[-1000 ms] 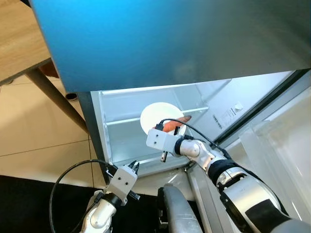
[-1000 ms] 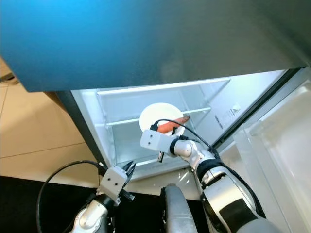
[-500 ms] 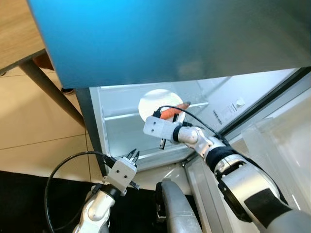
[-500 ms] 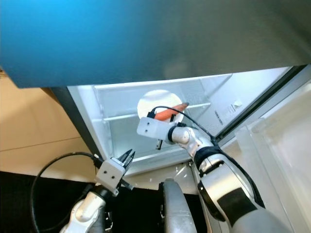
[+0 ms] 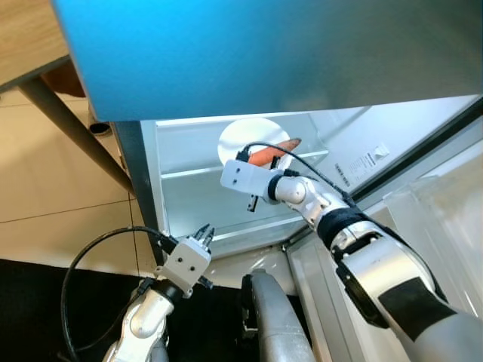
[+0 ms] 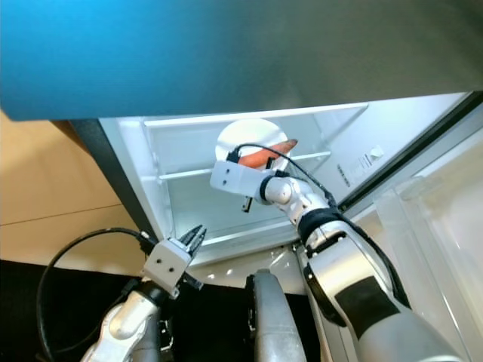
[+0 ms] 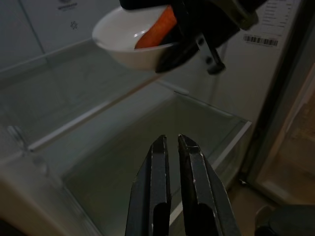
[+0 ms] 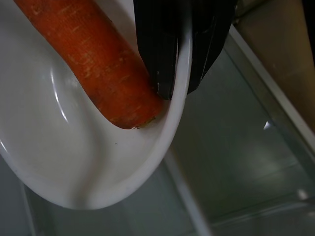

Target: Restocking fridge

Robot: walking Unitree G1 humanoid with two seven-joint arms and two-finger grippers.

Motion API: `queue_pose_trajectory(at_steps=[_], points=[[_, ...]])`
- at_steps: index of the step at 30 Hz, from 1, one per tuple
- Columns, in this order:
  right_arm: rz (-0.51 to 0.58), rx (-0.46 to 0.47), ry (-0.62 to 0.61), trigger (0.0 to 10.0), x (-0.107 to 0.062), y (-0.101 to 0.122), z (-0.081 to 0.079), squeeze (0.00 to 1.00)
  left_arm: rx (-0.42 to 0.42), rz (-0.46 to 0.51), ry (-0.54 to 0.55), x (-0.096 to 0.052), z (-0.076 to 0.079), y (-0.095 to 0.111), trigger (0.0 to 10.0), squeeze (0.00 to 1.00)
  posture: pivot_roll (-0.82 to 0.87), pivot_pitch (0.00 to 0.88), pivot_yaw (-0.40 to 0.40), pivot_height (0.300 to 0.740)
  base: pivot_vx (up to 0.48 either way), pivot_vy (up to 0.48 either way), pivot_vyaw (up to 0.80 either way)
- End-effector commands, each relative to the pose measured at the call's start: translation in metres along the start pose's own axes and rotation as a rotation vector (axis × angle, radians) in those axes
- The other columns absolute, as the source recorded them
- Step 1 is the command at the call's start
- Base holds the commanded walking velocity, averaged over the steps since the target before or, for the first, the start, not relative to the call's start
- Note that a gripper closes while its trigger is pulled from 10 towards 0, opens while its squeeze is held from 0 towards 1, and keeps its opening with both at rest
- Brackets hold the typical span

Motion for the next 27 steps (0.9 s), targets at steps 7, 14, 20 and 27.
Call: queue_pose_trajectory(at_steps=[7,14,20,27], points=[[-0.015,0.102,-0.041,10.0,0.001,0.004,0.008,0.0,0.001,0.003,-0.056,0.001,0.009,0.009,10.0,0.0,0.05,0.4,-0.235,0.632,0.0,0.0,0.0],[0.001,0.126,-0.074,10.0,0.003,0.013,0.011,0.0,0.01,0.036,-0.05,0.005,0.004,0.023,10.0,0.0,0.07,0.416,-0.242,0.632,0.0,0.0,0.0],[0.0,0.149,-0.117,10.0,0.003,0.014,0.017,0.04,0.029,0.058,-0.071,0.007,0.003,0.033,10.0,0.0,0.08,0.426,-0.243,0.632,0.0,0.0,0.0],[0.003,0.162,-0.165,10.0,0.002,0.016,0.024,0.05,0.033,0.056,-0.074,0.006,0.002,0.036,10.0,0.0,0.09,0.429,-0.244,0.632,0.0,0.0,0.0]])
Point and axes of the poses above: a point about 5 cm out from each wrist's last joint towards the gripper, its own x axis pointing out of the wrist towards the gripper, its own y axis along the axis of the wrist's last joint, z = x × y, the point moved 1 cm from there along x, pointing out of the wrist towards the gripper, and after that the axes turned 7 degrees about x, right-handed, at the moved point
